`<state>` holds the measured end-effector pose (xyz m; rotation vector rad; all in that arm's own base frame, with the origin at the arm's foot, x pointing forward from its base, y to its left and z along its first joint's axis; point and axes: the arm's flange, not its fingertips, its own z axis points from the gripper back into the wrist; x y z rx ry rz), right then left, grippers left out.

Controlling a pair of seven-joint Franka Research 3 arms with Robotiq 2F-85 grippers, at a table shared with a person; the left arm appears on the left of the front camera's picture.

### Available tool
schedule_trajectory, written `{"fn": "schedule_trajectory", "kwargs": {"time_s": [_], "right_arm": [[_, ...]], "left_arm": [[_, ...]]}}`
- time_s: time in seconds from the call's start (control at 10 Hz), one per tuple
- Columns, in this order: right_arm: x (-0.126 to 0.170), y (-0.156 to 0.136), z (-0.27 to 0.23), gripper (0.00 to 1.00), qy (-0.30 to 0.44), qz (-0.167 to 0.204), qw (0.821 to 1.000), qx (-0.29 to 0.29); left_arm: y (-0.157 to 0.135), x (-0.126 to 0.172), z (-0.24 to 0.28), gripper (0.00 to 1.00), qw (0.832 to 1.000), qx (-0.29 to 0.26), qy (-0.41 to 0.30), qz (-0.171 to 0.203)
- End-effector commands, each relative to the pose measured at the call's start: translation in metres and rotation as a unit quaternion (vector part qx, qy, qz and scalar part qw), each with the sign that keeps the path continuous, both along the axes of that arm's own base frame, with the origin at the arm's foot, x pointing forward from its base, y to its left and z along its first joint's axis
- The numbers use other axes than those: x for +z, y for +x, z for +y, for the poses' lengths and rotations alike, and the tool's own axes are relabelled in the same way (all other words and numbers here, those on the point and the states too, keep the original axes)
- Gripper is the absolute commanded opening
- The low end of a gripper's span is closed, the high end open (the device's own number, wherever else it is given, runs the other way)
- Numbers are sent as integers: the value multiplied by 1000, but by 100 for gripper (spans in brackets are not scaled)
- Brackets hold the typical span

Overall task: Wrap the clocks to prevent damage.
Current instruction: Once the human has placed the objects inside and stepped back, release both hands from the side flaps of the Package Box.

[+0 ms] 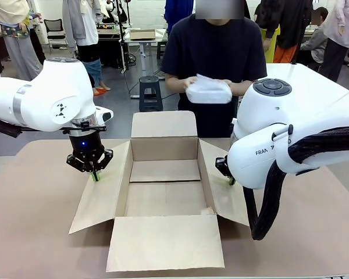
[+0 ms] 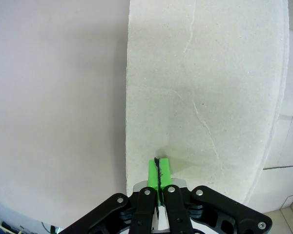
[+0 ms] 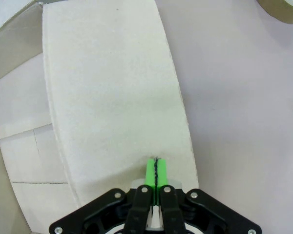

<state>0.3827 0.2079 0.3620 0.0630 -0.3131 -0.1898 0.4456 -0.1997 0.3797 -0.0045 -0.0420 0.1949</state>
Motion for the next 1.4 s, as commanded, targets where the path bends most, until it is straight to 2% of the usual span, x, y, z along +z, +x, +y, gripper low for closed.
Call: {"fn": "schedule_trajectory", "kwargs": {"time_s": [0.0,1.3], "right_arm": [[-2,0,1,1,-3,1,1000,1],[-2,0,1,1,-3,1,1000,1]], "left_arm": [[0,0,0,0,1000,0,0,1],[0,0,0,0,1000,0,0,1]]}}
